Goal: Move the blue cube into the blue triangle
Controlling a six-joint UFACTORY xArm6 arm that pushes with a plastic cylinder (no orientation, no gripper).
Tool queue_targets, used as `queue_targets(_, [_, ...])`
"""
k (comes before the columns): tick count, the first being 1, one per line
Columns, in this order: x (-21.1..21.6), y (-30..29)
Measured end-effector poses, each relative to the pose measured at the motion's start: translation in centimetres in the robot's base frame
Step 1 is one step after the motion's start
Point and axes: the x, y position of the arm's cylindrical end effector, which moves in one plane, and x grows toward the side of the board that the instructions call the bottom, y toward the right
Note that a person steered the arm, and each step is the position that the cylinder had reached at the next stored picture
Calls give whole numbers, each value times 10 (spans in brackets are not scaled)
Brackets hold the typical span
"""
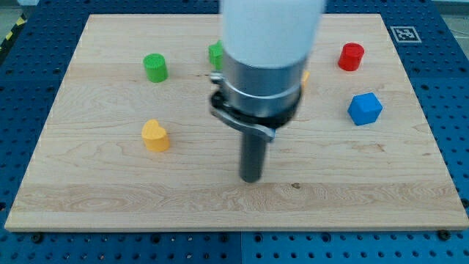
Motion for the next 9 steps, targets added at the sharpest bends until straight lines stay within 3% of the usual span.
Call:
queue_targets(1, [-38, 15])
queue_targets(2, [-86, 74])
queue_targets(4, [-73, 17])
queue_targets(5, [-128, 25])
queue_targets(6, [-158, 71])
queue_targets(7, [-157, 139])
queue_targets(9, [-143, 149])
